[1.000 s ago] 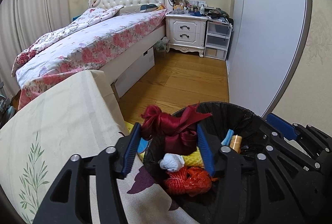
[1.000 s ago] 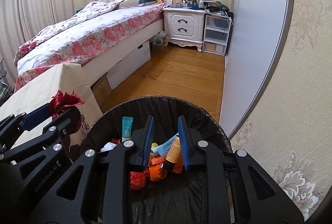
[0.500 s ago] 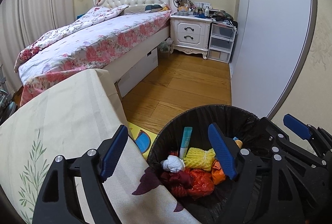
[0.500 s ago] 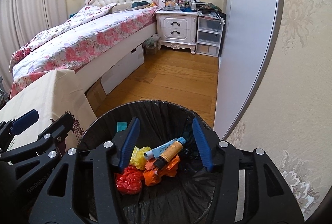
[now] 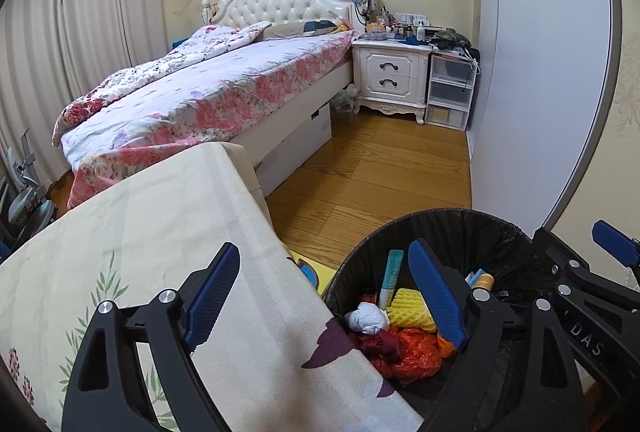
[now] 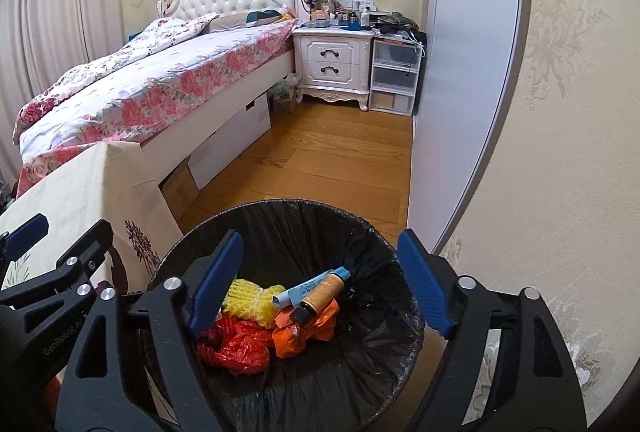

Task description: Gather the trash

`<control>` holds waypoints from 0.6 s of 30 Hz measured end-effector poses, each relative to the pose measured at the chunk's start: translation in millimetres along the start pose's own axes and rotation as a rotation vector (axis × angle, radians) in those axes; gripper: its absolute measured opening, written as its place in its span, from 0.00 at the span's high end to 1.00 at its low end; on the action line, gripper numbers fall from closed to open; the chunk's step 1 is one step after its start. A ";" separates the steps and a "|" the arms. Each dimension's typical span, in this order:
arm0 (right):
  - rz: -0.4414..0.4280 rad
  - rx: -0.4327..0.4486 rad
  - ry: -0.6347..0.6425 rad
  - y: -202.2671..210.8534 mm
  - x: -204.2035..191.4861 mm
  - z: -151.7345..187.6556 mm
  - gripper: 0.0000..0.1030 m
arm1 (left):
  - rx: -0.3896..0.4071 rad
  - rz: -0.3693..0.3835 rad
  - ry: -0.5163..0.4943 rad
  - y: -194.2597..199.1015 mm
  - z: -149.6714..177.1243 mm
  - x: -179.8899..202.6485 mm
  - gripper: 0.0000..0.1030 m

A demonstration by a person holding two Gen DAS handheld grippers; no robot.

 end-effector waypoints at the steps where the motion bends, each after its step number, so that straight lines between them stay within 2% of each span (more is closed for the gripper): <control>1: -0.001 -0.003 -0.004 0.3 0.3 0.4 0.20 | 0.001 0.000 0.003 1.4 -0.1 -1.3 0.19; 2: -0.003 -0.005 -0.005 1.0 0.5 0.9 0.17 | 0.004 -0.001 0.006 3.4 -0.4 -2.8 0.19; 18: -0.033 0.021 0.036 40.7 -15.2 5.1 0.17 | 0.047 -0.006 0.036 49.9 -0.9 -24.6 0.18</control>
Point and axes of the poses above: each gripper's, at about its wrist camera, not at the fingertips, and y roughly against the way its jaws point, x to its right, z to its underside, the point moved 7 cm from there along -y, roughly the way its jaws point, and after that the axes turned 10 degrees about x, right-handed, at the moved point
